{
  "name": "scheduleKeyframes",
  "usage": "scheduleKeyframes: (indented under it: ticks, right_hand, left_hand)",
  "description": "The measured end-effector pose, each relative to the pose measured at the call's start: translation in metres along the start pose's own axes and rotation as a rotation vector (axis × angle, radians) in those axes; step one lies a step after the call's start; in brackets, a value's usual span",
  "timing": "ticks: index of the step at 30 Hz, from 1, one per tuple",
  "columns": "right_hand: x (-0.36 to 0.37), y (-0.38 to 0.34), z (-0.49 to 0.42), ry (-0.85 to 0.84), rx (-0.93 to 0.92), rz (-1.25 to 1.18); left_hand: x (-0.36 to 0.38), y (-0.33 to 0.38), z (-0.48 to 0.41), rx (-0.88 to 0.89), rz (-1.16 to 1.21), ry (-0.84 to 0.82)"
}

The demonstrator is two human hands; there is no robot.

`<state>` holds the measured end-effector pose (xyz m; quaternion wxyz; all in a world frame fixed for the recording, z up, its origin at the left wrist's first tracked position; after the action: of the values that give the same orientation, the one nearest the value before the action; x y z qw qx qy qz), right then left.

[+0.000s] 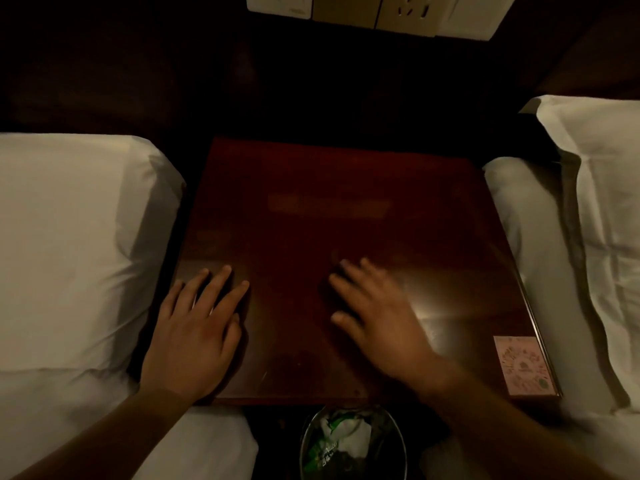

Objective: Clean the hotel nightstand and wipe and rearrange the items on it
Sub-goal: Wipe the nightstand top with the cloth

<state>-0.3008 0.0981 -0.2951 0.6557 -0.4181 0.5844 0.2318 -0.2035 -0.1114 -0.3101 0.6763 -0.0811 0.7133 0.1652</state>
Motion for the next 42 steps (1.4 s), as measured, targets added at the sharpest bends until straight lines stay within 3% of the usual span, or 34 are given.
scheduleKeyframes:
  ticks: [2,4,7,9,11,13,15,17,19,22,24,26,28,31,36,39,42]
  right_hand:
    - [0.014,-0.029,0.012,-0.056,-0.181,0.017]
    - [0.007,0.0,0.006,-0.021,-0.158,0.073]
    - [-0.021,0.091,-0.013,0.098,0.319,0.076]
    - [-0.023,0.103,-0.042,0.141,0.473,0.058]
    - [-0.008,0.057,-0.088,0.117,0.354,0.033]
    - [0.017,-0.024,-0.116,0.079,0.061,0.037]
    - [0.038,-0.093,-0.1,0.019,-0.218,0.021]
    - [0.035,-0.098,-0.071,0.008,-0.321,0.011]
    - [0.018,-0.047,-0.05,0.073,-0.205,0.05]
    - [-0.013,0.056,-0.009,0.156,0.279,0.039]
    - [-0.02,0.073,0.013,0.23,0.459,0.054]
    - [-0.012,0.05,0.015,0.26,0.477,0.046]
    - [0.001,0.004,0.005,0.252,0.363,0.028]
    - [0.028,-0.082,-0.011,0.177,0.033,-0.004]
    - [0.036,-0.152,-0.003,0.14,-0.389,-0.055]
    - [0.03,-0.165,0.007,0.13,-0.516,-0.029]
    - [0.021,-0.171,0.003,0.124,-0.489,-0.045]
  left_hand:
    - [0.0,0.001,0.0,0.006,0.0,0.002]
    - [-0.001,0.0,0.0,0.004,0.001,0.005]
    - [-0.001,0.002,0.0,0.008,0.014,0.008]
    - [-0.002,0.002,-0.001,0.001,0.023,0.011]
    - [-0.003,0.0,0.0,-0.014,0.039,0.011]
    - [-0.006,-0.005,0.0,-0.052,0.094,0.018]
    - [-0.007,-0.009,0.0,-0.092,0.139,0.026]
    - [-0.009,-0.009,0.0,-0.106,0.144,0.029]
    - [-0.009,-0.008,-0.001,-0.093,0.134,0.021]
    - [-0.009,-0.008,0.0,-0.093,0.123,0.01]
    - [-0.01,-0.007,0.0,-0.092,0.106,0.019]
    - [-0.009,-0.007,0.0,-0.09,0.096,0.03]
    - [-0.007,-0.006,0.0,-0.087,0.086,0.01]
    - [-0.004,-0.007,0.0,-0.09,0.101,-0.053]
    - [-0.011,-0.017,0.001,-0.112,0.347,-0.156]
    - [-0.02,-0.023,0.016,-0.121,0.416,-0.214]
    - [-0.032,-0.029,0.038,-0.12,0.385,-0.204]
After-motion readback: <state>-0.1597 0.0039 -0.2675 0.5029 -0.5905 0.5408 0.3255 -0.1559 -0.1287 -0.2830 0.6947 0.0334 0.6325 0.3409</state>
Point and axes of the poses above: each hand's wrist, its own z-axis away from the middle knuckle, its own x-axis out of the palm, y = z × x, the point moved 10 cm from there along -z, towards the middle knuckle, and after that the axes turned 11 degrees about -x, right-handed, at the moved point
